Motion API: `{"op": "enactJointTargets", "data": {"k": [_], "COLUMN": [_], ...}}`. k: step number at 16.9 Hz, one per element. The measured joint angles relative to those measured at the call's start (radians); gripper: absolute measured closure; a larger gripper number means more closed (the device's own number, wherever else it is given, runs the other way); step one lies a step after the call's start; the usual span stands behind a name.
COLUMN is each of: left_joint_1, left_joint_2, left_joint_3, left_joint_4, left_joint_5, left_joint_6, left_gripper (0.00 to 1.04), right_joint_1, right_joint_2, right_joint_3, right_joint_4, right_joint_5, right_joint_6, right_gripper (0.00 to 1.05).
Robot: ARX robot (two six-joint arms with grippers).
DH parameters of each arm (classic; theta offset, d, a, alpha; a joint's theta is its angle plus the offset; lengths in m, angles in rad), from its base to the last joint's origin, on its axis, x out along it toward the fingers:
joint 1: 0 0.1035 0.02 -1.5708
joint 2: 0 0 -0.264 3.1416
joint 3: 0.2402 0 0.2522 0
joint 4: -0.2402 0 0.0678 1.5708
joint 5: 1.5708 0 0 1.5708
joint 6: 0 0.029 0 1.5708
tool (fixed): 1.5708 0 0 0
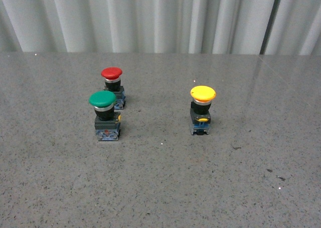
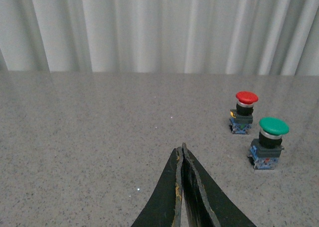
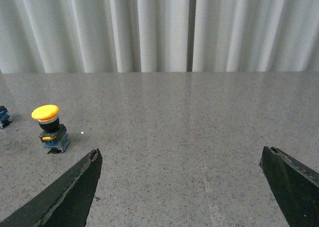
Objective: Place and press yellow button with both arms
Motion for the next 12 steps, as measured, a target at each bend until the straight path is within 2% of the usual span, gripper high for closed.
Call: {"op": "enactJointTargets", "data": {"k": [3, 5, 10, 11, 12], "left_joint_1": [0.0, 0.0, 0.0, 0.0, 0.0], "left_joint_2": [-0.041, -0.187, -0.196, -0.196, -0.196], "left_joint_3": [-0.021, -0.021, -0.021, -0.021, -0.021], "left_joint_4": [-0.011, -0.19, -0.181, -0.181, -0.181], "left_joint_5": [0.0, 0.0, 0.0, 0.0, 0.0], "left_joint_6": [0.0, 0.0, 0.0, -0.001, -0.001], "left_gripper": [1.03, 1.03, 1.03, 0.99, 0.9], "right_joint_1": [0.0, 0.0, 0.0, 0.0, 0.0], "right_joint_2": [0.0, 0.0, 0.0, 0.0, 0.0], "right_joint_3": [0.0, 0.0, 0.0, 0.0, 0.0], "right_joint_4": [0.0, 0.0, 0.0, 0.001, 0.0], "right_joint_5": [0.0, 0.0, 0.0, 0.0, 0.0], "right_joint_6": [0.0, 0.0, 0.0, 0.0, 0.0], "right_gripper": [0.07, 0.07, 0.07, 0.07, 0.07]}}
